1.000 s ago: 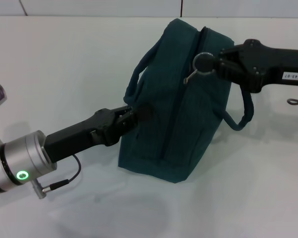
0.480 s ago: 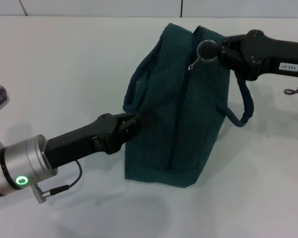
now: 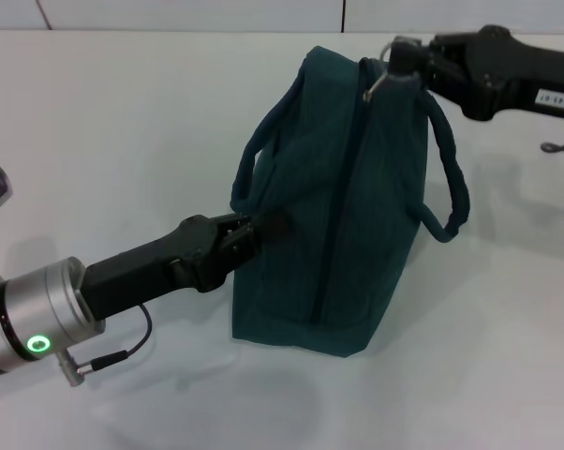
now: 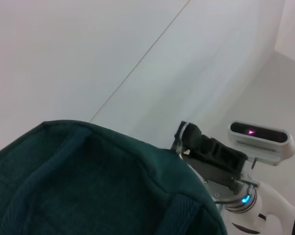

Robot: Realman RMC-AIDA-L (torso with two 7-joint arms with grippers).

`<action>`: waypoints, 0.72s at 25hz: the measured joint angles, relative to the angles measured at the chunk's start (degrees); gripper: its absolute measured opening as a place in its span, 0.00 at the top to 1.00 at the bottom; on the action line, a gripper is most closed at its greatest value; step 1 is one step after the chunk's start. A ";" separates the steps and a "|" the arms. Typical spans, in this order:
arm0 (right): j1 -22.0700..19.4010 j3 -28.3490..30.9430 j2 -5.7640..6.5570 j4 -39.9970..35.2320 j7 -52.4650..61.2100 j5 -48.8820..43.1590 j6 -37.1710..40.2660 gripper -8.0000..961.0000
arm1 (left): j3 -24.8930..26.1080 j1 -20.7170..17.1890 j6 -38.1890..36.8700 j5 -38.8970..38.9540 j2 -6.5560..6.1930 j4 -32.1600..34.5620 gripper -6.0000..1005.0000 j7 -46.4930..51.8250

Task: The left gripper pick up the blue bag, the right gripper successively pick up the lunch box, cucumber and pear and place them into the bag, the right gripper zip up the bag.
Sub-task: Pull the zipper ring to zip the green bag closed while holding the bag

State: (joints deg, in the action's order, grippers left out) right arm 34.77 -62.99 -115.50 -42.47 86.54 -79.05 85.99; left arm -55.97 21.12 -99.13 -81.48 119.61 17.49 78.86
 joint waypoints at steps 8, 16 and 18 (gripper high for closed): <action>3.28 -0.43 0.10 2.68 2.65 0.05 -4.37 0.96 | 0.07 -0.03 0.04 0.31 0.02 0.00 0.95 -0.02; 3.87 -0.38 0.29 6.27 2.74 -0.04 -10.94 0.95 | 0.30 -1.16 0.04 0.97 -0.21 0.48 0.95 -0.02; 3.88 -0.38 0.30 6.80 2.56 -0.06 -11.92 0.95 | 0.81 -1.54 0.07 1.34 -0.25 0.54 0.95 -0.06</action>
State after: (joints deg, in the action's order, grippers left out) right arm 38.65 -63.37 -115.20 -35.67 89.09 -79.11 74.08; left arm -55.16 19.58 -99.06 -80.15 119.37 18.02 78.80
